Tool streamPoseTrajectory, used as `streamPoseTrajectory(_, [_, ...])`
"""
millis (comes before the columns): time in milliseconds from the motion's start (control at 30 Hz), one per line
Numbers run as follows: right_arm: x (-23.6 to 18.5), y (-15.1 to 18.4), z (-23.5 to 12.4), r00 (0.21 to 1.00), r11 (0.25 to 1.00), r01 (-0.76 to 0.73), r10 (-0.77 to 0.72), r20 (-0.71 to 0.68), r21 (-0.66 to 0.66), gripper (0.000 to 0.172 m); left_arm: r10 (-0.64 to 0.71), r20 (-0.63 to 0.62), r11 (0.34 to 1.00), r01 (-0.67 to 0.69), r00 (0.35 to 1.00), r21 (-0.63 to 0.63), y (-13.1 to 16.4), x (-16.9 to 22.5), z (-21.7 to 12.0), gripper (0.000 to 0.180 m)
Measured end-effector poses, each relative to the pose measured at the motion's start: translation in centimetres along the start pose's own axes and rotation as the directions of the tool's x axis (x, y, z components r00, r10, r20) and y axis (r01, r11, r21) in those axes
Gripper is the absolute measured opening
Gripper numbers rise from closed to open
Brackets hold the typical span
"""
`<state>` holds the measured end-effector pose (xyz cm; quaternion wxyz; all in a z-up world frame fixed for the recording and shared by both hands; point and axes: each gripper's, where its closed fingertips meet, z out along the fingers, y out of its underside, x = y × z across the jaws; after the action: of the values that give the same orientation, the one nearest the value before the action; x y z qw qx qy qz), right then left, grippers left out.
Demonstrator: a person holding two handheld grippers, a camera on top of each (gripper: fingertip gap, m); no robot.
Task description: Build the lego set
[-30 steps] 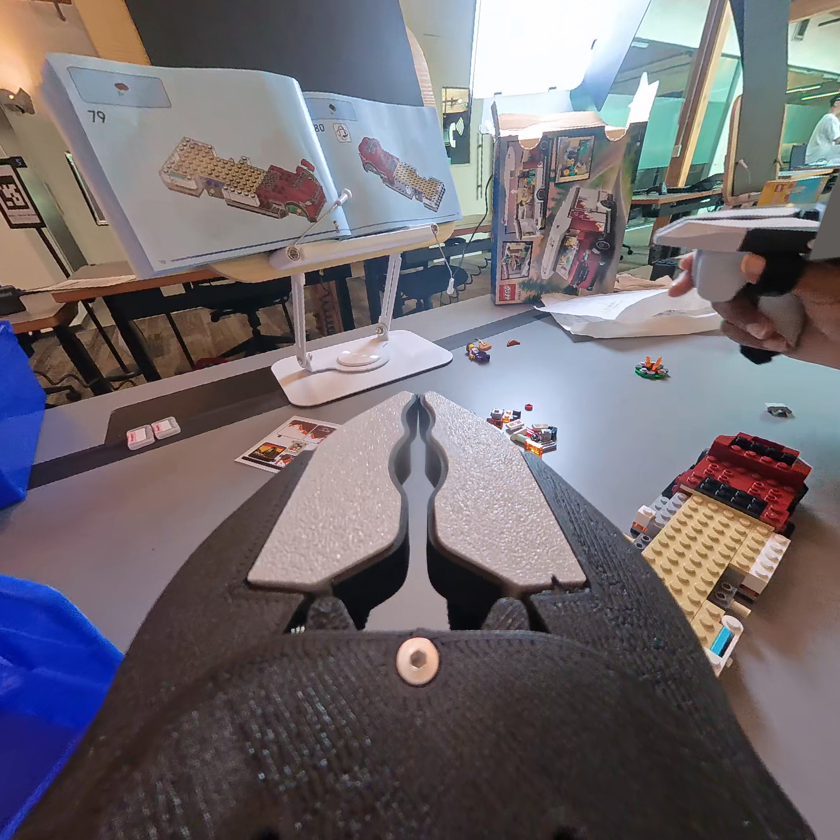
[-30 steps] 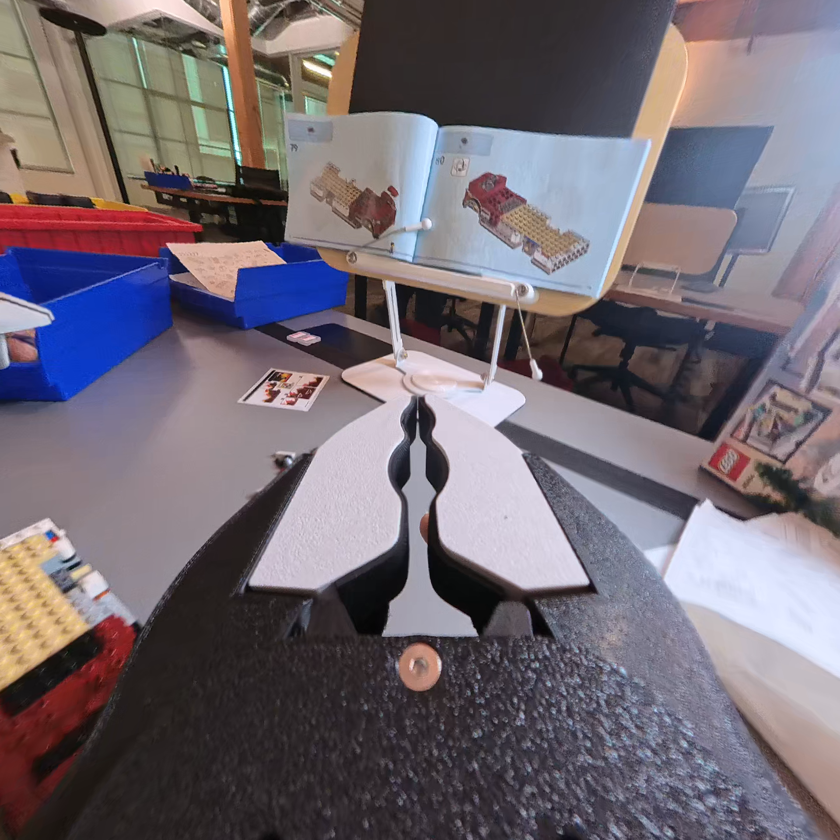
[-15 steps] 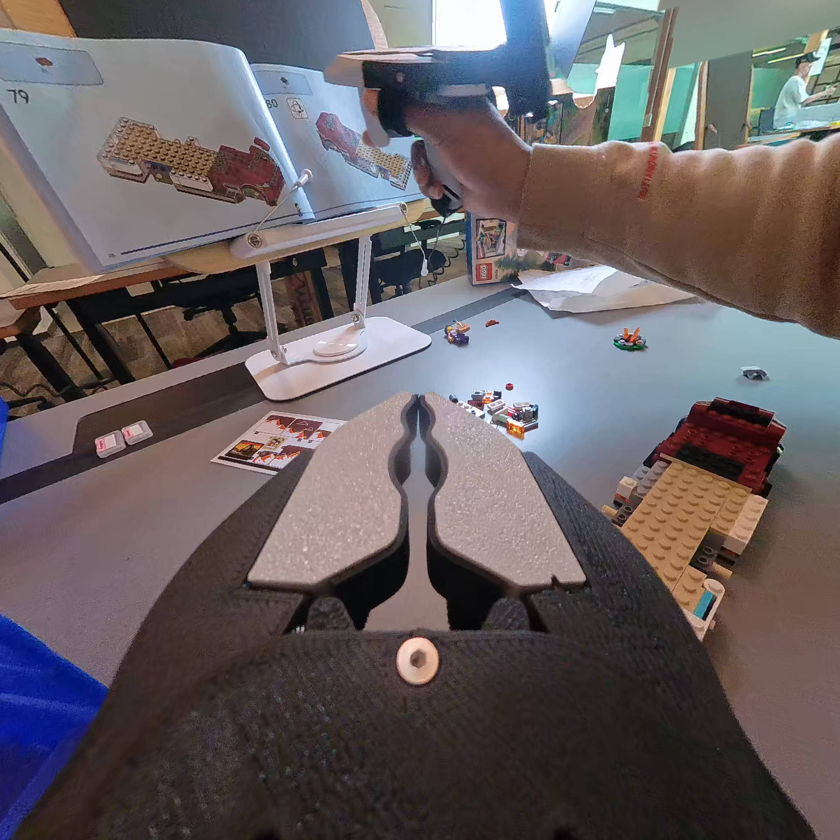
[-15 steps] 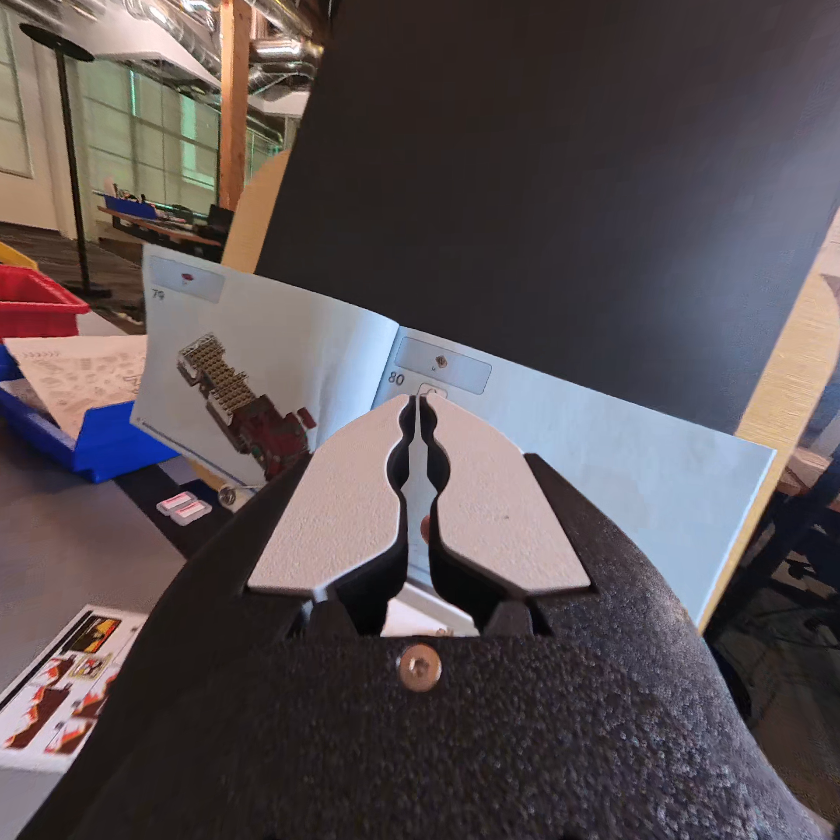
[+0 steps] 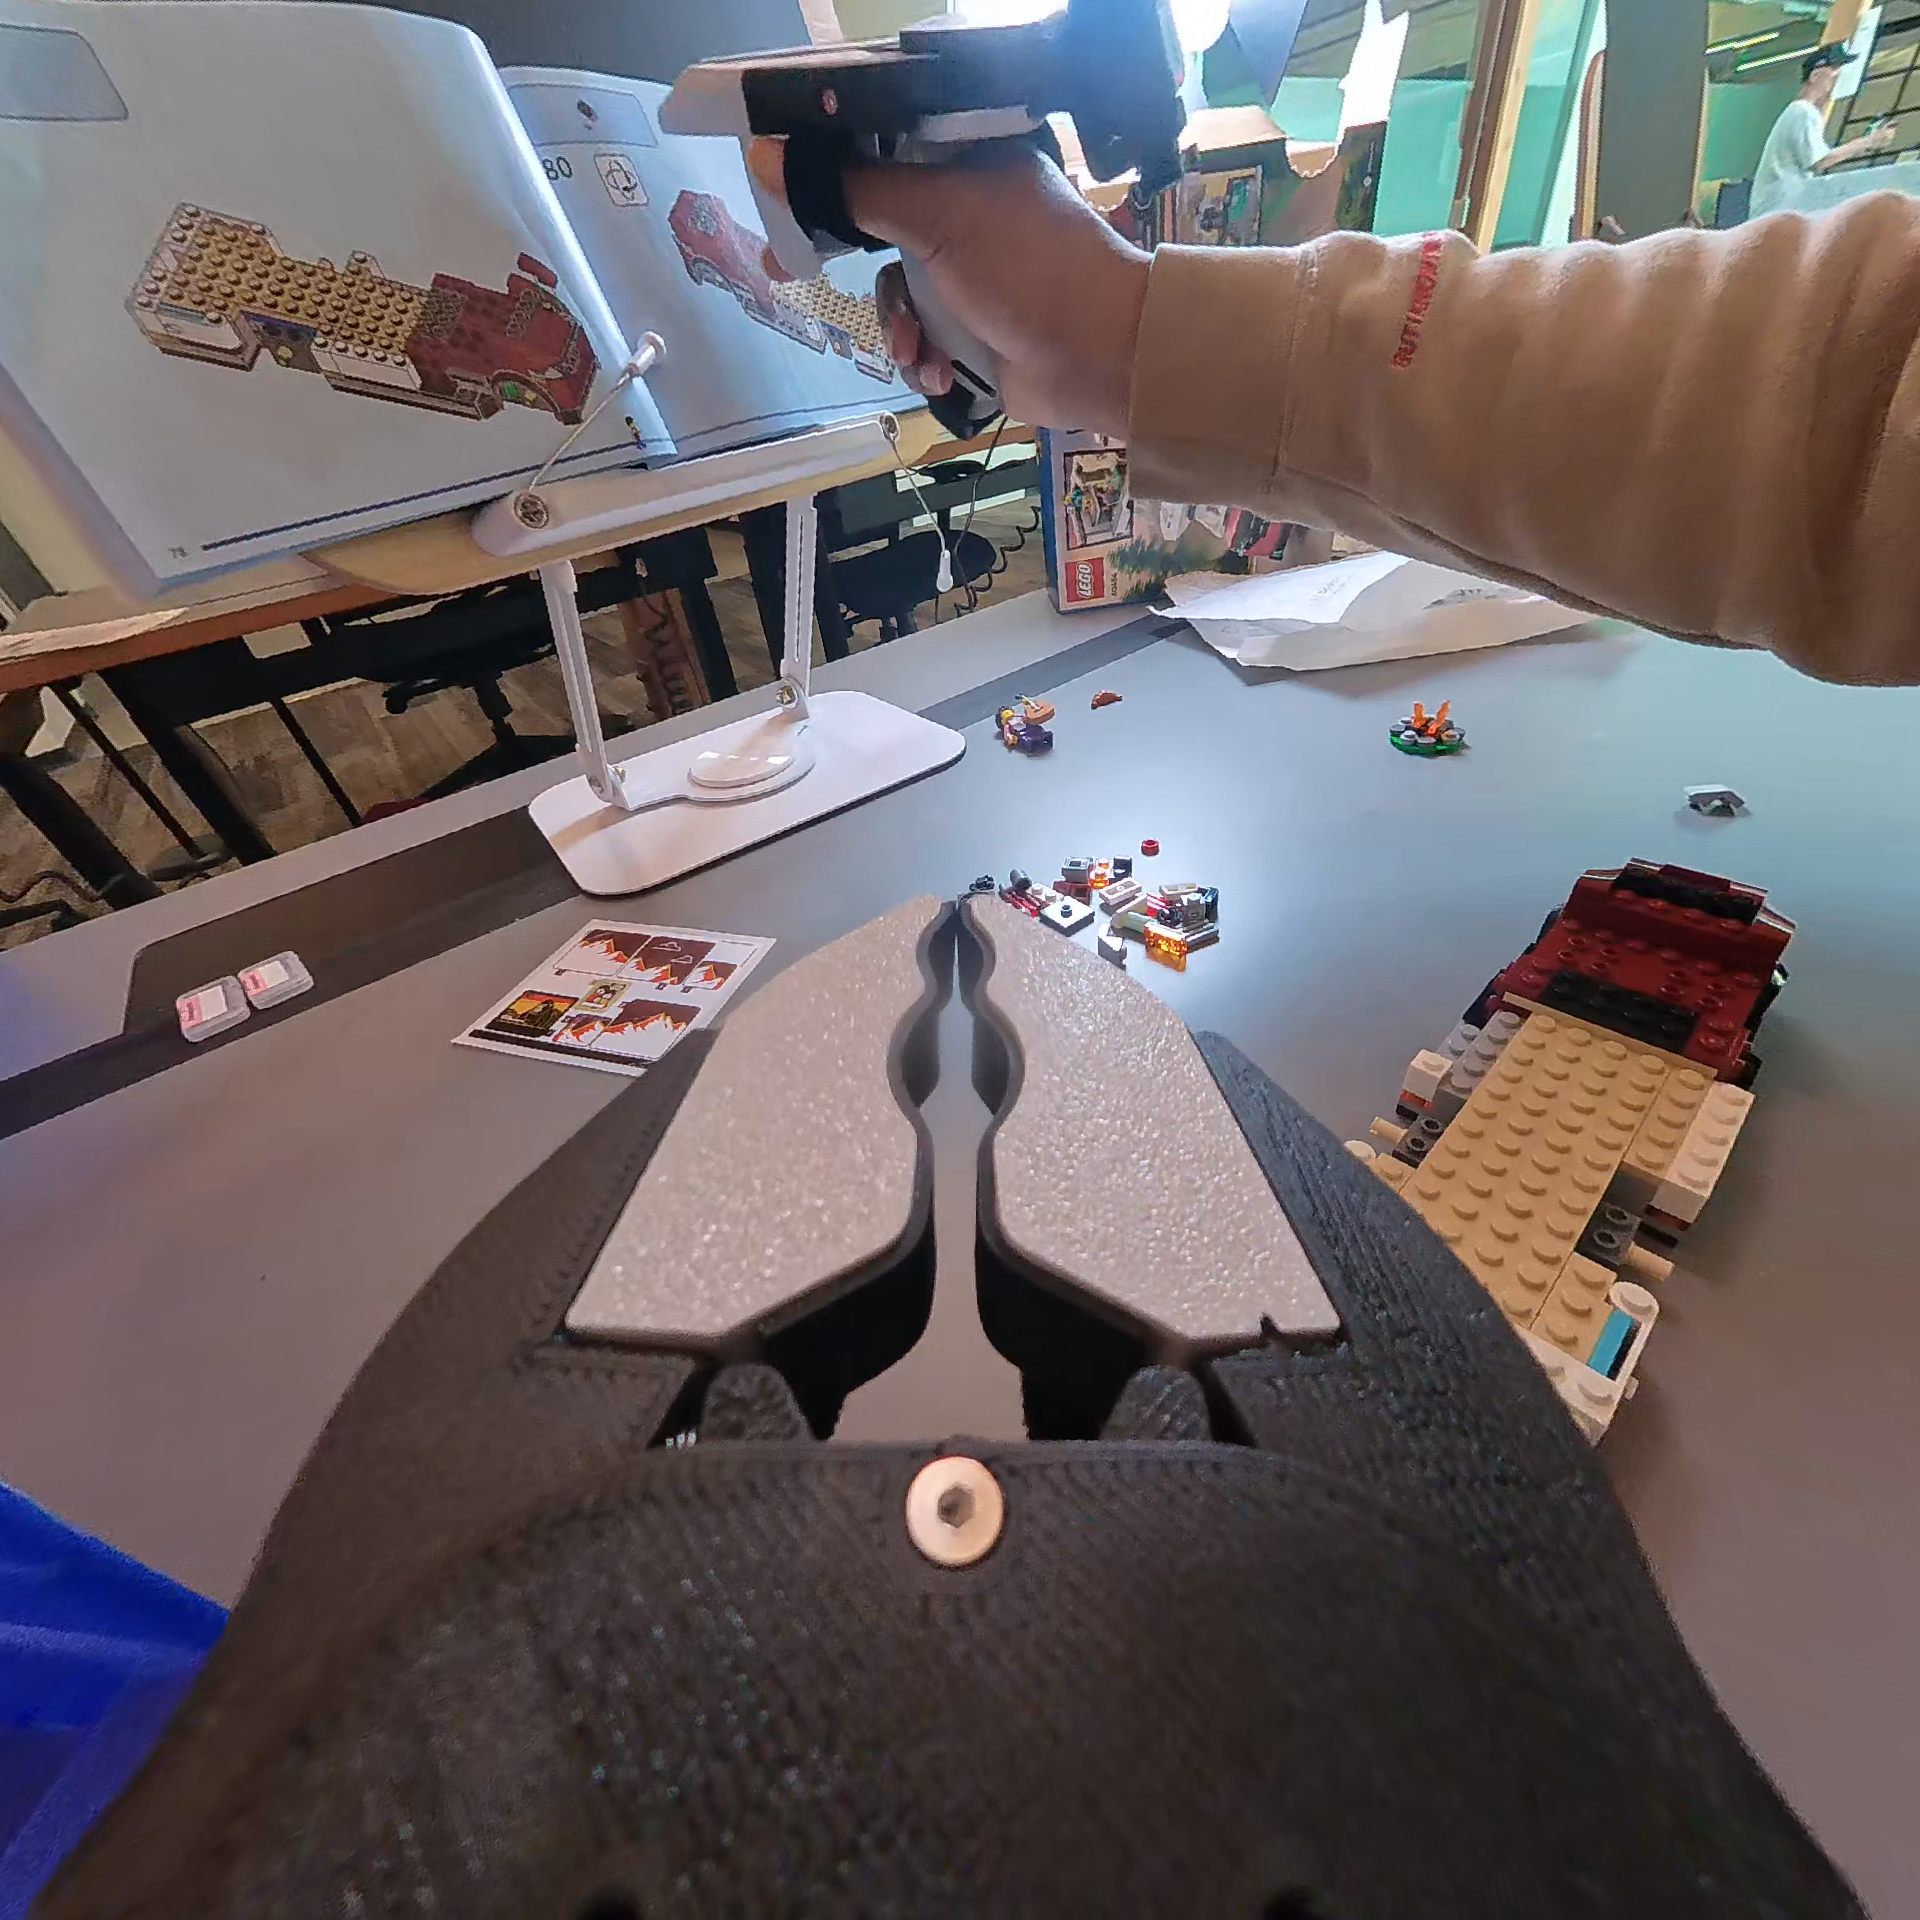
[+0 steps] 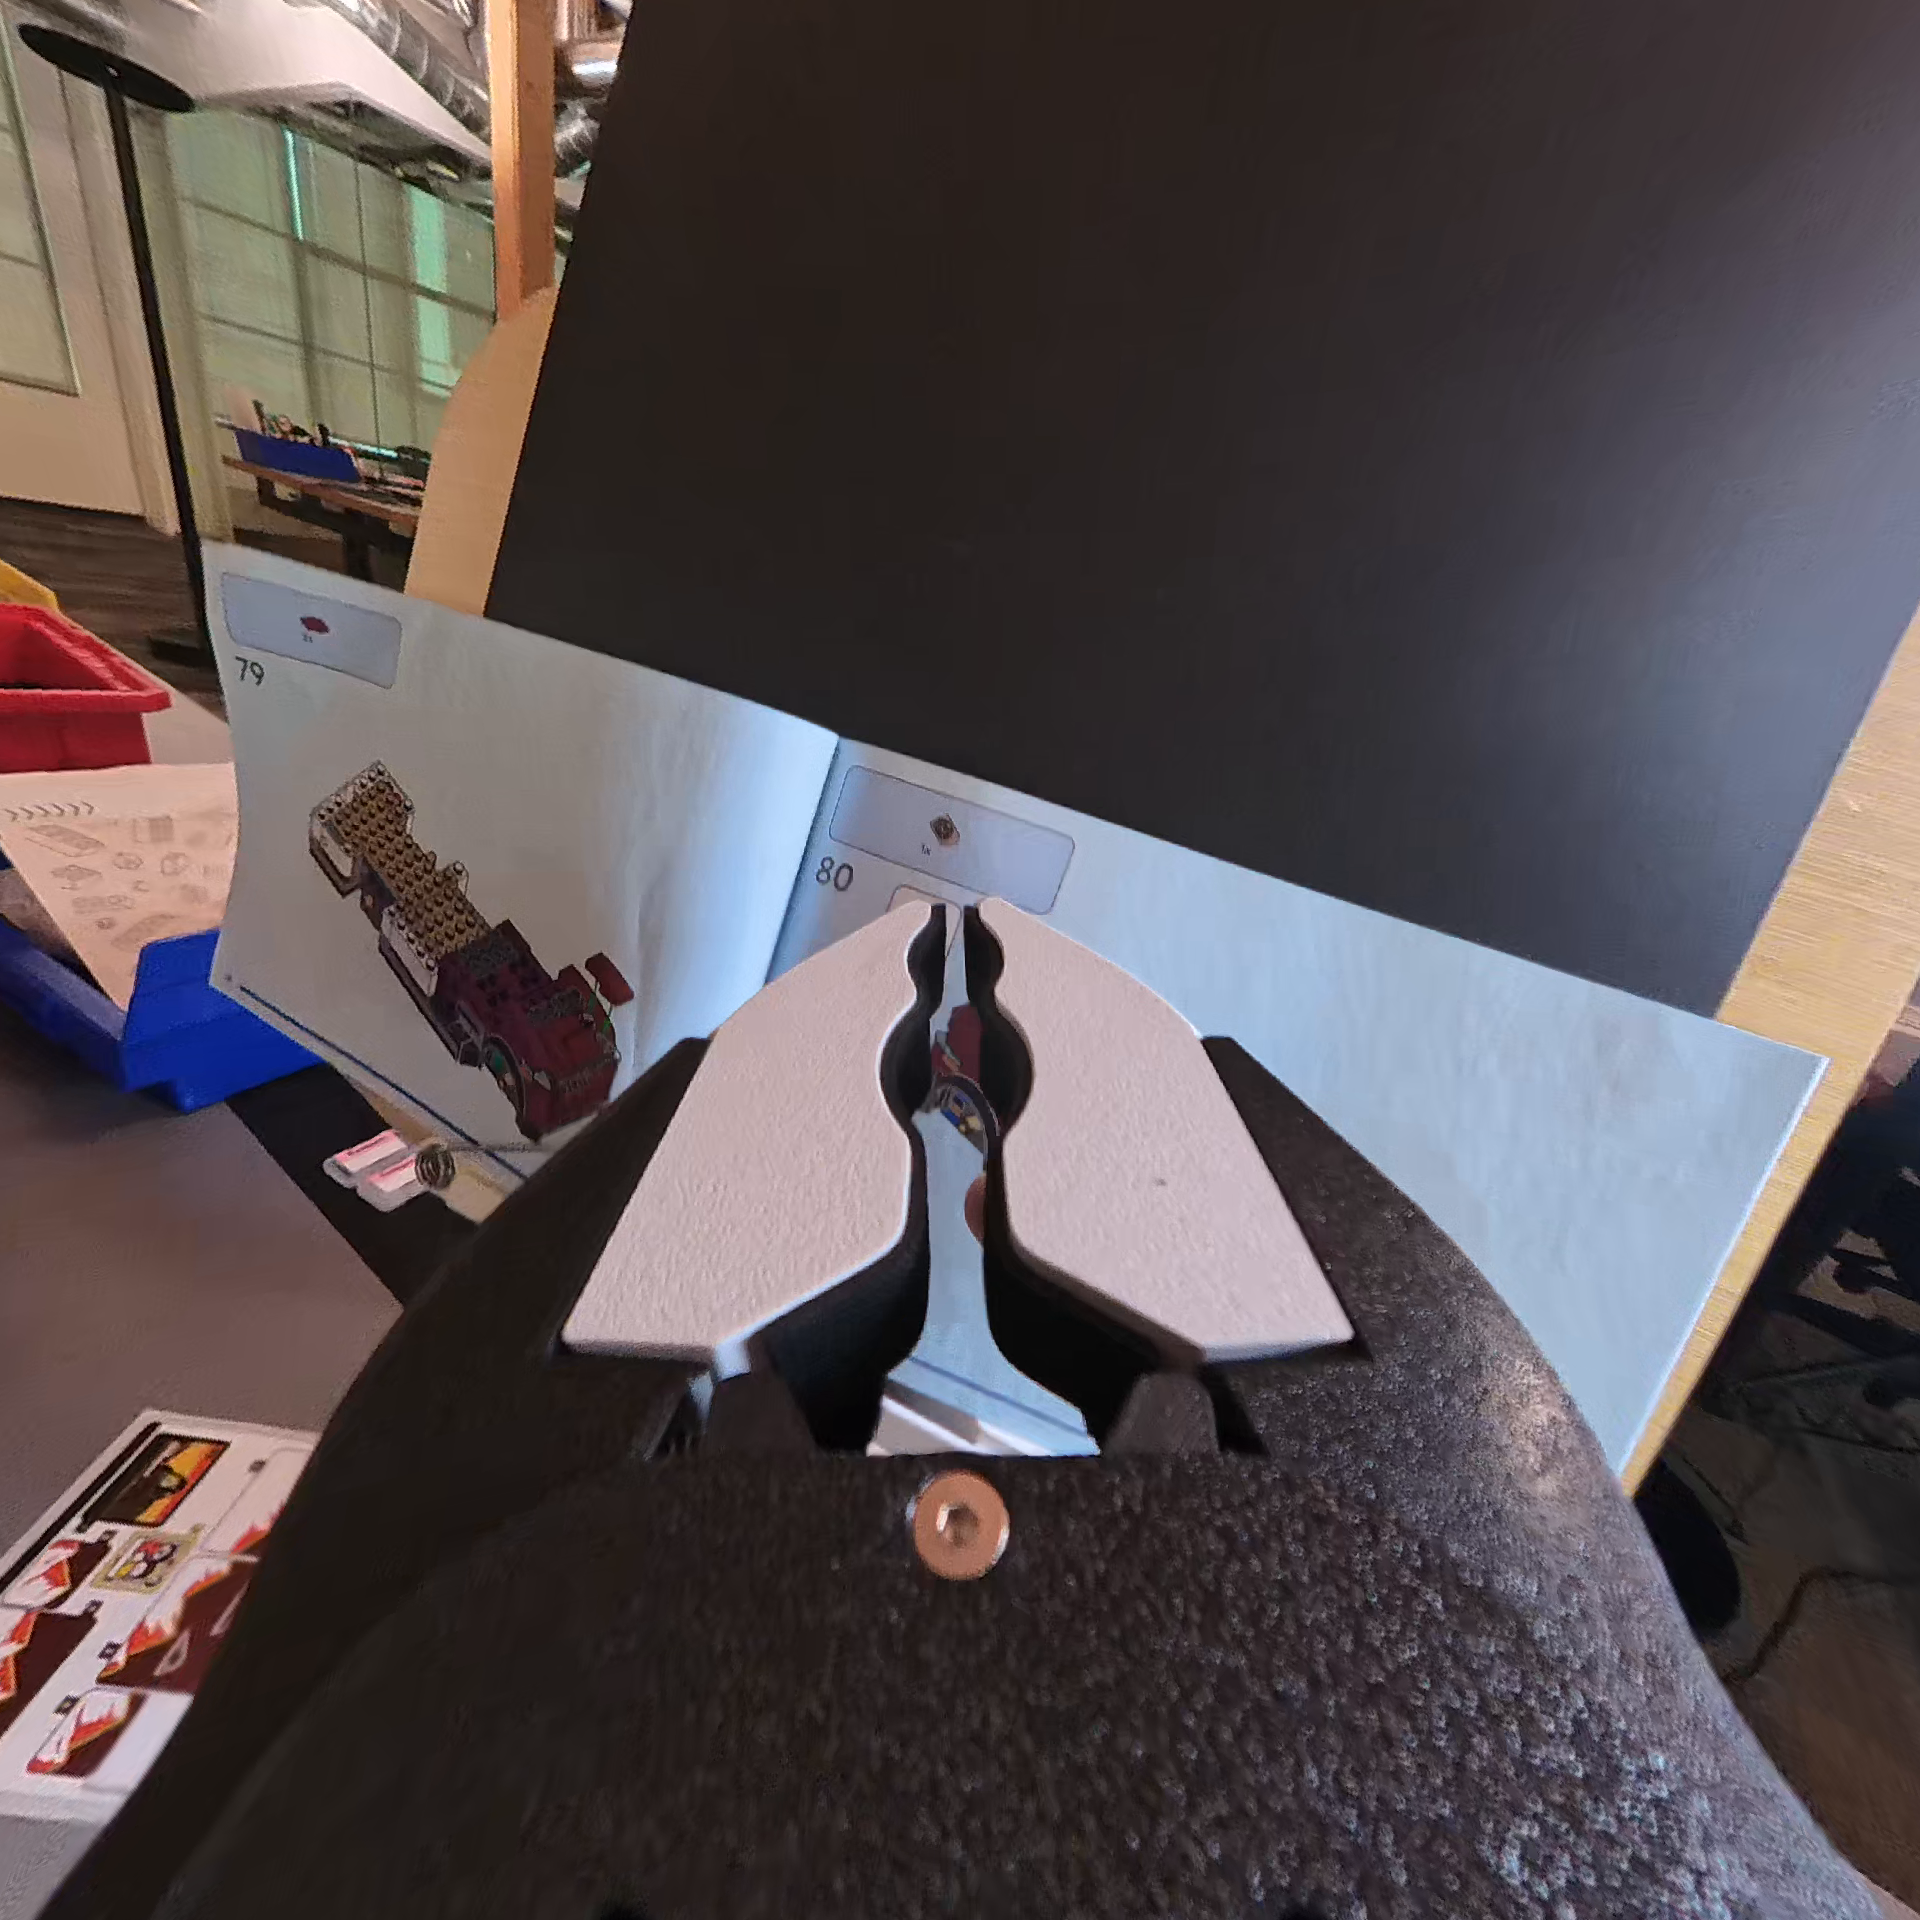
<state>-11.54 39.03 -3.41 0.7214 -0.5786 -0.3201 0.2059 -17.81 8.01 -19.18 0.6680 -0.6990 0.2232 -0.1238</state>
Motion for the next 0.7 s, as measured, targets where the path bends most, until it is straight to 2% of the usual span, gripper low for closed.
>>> streamPoseTrajectory(400, [1.9, 5.1, -4.3, 0.997, 0.995, 0.073, -0.074, -0.007, -0.072, 0.004, 0.02, -0.01, 0.999, -0.021, 1.0, -0.034, 0.8, 0.4, 0.5, 0.0])
streamPoseTrajectory(700, [2.0, 5.7, -4.7, 0.998, 0.996, 0.064, -0.063, 0.007, -0.056, 0.005, 0.049, 0.006, 0.996, -0.049, 0.999, -0.068, 1.6, 0.3, 0.9, 0.0])
